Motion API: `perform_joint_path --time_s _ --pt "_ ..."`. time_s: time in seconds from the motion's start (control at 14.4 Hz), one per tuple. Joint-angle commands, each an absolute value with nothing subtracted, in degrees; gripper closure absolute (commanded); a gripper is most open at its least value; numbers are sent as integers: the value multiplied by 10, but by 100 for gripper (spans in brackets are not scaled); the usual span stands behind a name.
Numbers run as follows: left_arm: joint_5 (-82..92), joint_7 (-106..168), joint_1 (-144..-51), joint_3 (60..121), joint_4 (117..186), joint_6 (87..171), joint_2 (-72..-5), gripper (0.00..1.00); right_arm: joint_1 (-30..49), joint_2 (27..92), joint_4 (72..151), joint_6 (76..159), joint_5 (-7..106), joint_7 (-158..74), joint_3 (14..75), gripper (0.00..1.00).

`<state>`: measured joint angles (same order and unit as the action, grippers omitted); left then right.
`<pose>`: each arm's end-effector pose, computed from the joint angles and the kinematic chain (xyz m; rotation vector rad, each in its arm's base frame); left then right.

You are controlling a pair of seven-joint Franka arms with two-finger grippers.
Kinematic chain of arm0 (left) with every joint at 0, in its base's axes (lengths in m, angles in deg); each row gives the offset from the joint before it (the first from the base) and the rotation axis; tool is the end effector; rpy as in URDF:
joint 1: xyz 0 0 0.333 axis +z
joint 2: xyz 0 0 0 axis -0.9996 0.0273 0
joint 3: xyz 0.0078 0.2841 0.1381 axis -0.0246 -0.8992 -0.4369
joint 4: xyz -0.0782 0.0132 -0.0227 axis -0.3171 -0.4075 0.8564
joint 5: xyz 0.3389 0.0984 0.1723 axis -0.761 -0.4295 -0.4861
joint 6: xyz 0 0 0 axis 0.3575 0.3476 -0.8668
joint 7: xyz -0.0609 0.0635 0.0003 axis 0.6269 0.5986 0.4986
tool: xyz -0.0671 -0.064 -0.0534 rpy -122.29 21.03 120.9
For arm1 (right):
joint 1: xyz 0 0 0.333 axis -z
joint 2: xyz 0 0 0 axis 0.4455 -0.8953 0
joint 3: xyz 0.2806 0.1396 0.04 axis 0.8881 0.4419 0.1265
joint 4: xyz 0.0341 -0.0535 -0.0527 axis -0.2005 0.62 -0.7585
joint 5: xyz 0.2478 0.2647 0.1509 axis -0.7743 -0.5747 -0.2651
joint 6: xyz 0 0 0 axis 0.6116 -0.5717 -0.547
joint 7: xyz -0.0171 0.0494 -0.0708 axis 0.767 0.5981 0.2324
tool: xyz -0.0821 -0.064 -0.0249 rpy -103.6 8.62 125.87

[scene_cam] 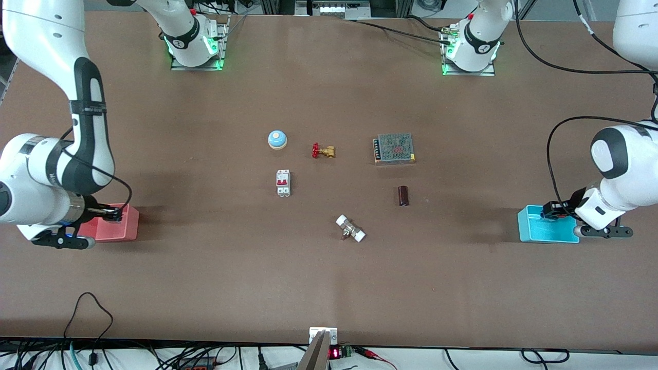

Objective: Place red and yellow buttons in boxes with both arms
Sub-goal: 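Carry the yellow button to the pink box while the left gripper carries red to cyan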

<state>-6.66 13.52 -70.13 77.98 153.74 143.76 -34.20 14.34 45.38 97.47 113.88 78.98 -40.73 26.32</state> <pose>0.6408 0.1486 0.2656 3.1231 0.0120 -0.0004 0.6907 -0.0824 0.3071 3.0197 -0.1322 -0.2226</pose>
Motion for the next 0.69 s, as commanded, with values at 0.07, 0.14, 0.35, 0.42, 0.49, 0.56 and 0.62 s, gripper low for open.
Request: perform_joint_path --time_s 0.07,0.14,0.35,0.42,0.49,0.56,0.62 --pt "-71 123 -693 788 1510 1466 -313 99 170 433 957 1159 785 -357 268 68" --pt "-70 123 -694 788 1505 1473 -304 99 175 428 957 1160 785 -351 268 68" --pt "-70 123 -694 788 1503 1487 -292 99 183 415 957 1173 784 -348 268 68" --pt "-70 123 -693 788 1503 1497 -287 99 184 410 957 1183 784 -347 268 68" --pt "-70 122 -693 788 1503 1500 -282 99 187 407 957 1187 782 -348 269 68" --pt "-71 122 -692 788 1503 1501 -278 99 188 405 957 1187 782 -348 270 68" --pt "-71 122 -692 788 1503 1502 -276 97 188 402 957 1191 782 -347 271 68"
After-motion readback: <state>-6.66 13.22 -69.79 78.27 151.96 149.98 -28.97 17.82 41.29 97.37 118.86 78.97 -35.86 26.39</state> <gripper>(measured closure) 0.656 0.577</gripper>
